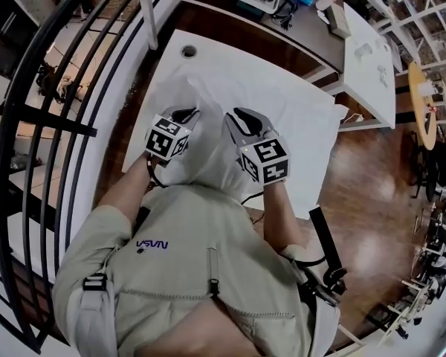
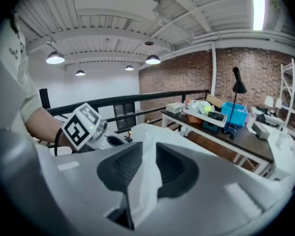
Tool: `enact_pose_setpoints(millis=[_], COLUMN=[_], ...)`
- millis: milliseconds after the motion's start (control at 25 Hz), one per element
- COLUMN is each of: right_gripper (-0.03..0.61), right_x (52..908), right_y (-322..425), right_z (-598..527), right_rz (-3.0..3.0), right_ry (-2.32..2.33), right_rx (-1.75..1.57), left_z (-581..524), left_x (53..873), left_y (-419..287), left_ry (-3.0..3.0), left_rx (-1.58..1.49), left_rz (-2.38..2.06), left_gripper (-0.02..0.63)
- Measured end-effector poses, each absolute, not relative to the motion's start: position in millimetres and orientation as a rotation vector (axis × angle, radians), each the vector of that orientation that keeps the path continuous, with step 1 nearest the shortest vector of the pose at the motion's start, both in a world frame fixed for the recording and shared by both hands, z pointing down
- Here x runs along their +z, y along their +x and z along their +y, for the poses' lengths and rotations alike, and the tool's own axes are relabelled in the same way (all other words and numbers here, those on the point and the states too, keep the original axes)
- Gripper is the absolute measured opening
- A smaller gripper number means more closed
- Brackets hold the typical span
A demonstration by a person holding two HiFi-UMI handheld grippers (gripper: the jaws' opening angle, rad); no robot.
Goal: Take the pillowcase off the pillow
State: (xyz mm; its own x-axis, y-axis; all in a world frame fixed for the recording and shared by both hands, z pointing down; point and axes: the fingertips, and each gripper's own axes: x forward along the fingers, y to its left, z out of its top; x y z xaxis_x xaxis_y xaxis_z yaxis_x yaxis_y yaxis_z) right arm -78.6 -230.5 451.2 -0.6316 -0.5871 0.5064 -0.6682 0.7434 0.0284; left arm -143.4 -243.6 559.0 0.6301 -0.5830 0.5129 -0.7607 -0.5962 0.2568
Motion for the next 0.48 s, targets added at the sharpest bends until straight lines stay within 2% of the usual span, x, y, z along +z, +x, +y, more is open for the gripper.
enact_pose_setpoints(millis=[120,280,400,440,480], right_gripper=[0.081,0.114,0.114,0.088,0.005], right_x=[450.9,485.4,512.7,516.4,516.3], right_y=[-101.2,-131.0,-140.4,-140.0,-139.0], right_z=[-258.3,-286.0,-291.9,-293.8,-296.6], right_rz=[-2.415,-2.279,-2.122,-2.087,-2.068], right_ry=[0.903,0.831,0.769,0.771,0.786], right_rx=[0.144,0.111,0.023,-0.011,-0.039], left_z=[-237.2,-226.0,-217.6,-215.4,-213.3], left_x=[554.3,541.5,534.6,532.8,530.6], left_y=[-144.5,-138.8,-135.8,-135.5,-135.6], left_ry=[2.396,2.422,2.438,2.444,2.454], left_rx=[0.491,0.450,0.430,0.427,0.422], left_rz=[-1.075,-1.065,-1.061,-1.060,-1.057], left_gripper=[0.031,0.028,0.026,0.026,0.026])
